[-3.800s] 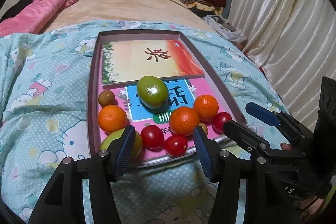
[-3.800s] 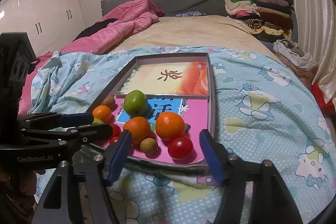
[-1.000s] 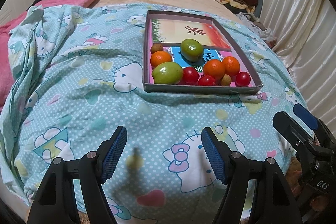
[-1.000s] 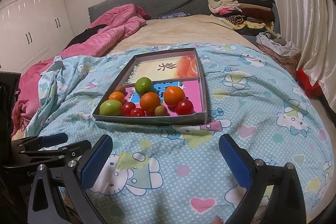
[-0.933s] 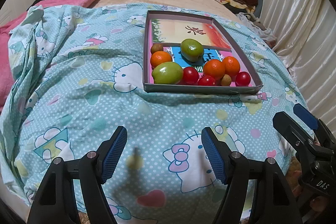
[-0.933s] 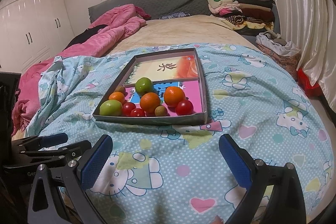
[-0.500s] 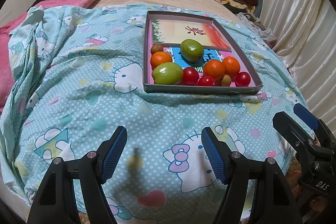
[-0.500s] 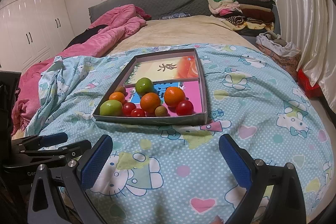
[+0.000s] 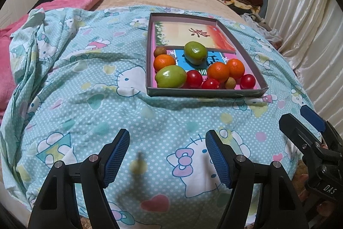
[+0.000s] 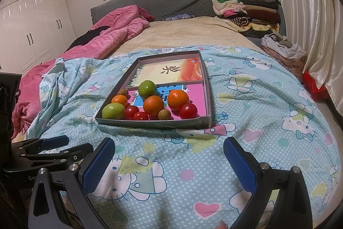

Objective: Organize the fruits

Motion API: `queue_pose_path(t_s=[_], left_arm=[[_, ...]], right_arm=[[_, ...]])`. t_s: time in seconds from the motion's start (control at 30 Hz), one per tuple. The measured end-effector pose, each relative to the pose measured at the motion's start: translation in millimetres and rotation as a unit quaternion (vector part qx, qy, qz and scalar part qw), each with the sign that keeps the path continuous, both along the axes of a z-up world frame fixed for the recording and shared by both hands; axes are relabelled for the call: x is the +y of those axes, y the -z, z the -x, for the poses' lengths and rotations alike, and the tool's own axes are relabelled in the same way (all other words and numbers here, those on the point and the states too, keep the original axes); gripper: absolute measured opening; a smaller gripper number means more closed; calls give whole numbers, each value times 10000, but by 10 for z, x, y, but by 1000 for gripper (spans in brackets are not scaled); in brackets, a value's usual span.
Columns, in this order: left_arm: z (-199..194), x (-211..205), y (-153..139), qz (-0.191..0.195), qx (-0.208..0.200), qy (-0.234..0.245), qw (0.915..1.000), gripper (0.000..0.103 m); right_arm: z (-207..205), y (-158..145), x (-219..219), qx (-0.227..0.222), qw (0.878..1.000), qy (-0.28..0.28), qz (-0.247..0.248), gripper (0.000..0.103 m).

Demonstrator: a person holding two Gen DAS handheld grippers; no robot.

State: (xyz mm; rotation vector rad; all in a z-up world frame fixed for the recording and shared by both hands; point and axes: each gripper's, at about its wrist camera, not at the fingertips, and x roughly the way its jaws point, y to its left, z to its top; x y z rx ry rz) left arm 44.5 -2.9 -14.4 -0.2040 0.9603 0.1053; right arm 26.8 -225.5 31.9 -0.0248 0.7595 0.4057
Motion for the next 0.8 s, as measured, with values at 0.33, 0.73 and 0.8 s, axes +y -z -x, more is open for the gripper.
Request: queue_pose_path(t_s=[0.33,0.73,0.8], left_arm=[[9,-13,-5,-17,-17,29,10000,75],[-9,26,-24,147,-63,60,9999,75],[-29,100,-31,313,-106,-4,9995,75]], right_arm=[[-4,-5,-7,-5,10000,5,5,102],[-19,1,-14,7,10000,23,-11,102],[-42,9,-26,22,10000,49,-52,102]])
